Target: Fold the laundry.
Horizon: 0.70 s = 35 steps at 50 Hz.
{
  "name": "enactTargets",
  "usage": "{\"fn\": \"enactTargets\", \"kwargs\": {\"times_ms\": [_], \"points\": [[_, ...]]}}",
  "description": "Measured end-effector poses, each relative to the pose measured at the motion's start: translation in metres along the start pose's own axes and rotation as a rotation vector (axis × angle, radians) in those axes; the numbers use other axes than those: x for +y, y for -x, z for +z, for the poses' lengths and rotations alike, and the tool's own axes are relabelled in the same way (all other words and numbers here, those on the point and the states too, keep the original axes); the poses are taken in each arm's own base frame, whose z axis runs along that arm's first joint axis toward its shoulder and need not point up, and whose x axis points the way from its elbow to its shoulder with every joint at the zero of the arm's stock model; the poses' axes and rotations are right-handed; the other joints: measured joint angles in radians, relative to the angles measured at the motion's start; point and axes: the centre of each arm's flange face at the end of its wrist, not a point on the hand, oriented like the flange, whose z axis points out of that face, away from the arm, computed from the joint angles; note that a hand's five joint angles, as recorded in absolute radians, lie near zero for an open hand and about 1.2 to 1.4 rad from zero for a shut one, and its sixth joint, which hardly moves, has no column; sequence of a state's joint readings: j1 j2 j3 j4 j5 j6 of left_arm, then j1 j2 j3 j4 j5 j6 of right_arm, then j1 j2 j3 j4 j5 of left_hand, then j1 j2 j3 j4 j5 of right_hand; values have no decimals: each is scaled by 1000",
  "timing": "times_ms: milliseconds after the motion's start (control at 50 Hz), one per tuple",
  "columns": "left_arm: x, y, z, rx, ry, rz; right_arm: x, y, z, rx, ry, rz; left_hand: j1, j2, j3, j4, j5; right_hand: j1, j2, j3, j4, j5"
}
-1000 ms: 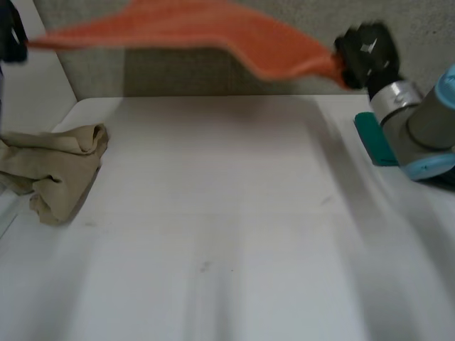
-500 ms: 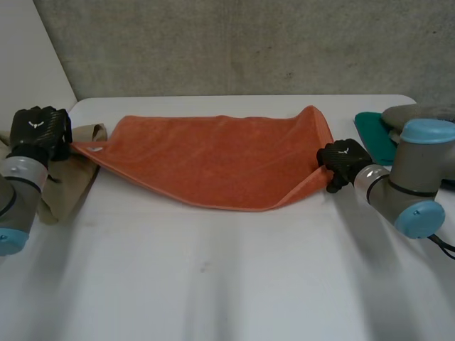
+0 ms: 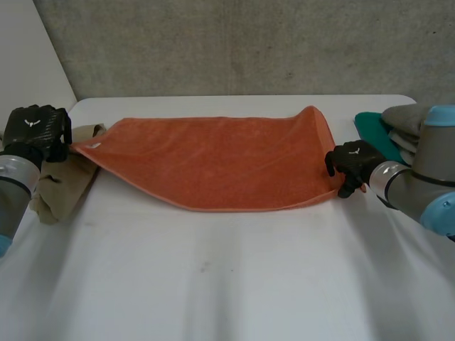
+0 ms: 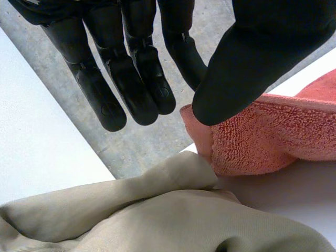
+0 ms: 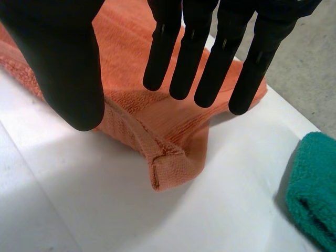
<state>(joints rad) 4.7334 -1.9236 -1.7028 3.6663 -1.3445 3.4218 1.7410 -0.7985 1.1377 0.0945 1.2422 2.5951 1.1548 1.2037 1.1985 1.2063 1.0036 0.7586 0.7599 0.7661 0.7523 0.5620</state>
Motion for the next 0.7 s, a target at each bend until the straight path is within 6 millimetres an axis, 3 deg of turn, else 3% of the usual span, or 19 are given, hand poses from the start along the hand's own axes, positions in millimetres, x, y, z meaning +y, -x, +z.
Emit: {"fn": "enactTargets", "kwargs": {"times_ms": [140,240,420,540,620,700], "points": [[2,-4,-1,7,9,-4,20,3,12,16,19,-49,0,0,0,0,0,4,4,3,3,3],[5,-7,-1,13,21,-5,25,-5,15,51,14,-46,0,0,0,0,0,360,365,352,357,369],[11,-11,-16,39,114,-2,21,-12,0,52,2,-31,0,0,0,0,0,381,422,422,445,428],[10,-16,-59,122,304,57,24,-10,-37,11,76,-94,0,0,0,0,0,381,422,422,445,428],[8,-14,-109,236,521,142,34,-8,-79,-61,231,-203,0,0,0,0,0,381,422,423,445,433],[5,-8,-142,328,686,176,40,-11,-111,-147,356,-282,0,0,0,0,2,381,422,423,445,439]]}}
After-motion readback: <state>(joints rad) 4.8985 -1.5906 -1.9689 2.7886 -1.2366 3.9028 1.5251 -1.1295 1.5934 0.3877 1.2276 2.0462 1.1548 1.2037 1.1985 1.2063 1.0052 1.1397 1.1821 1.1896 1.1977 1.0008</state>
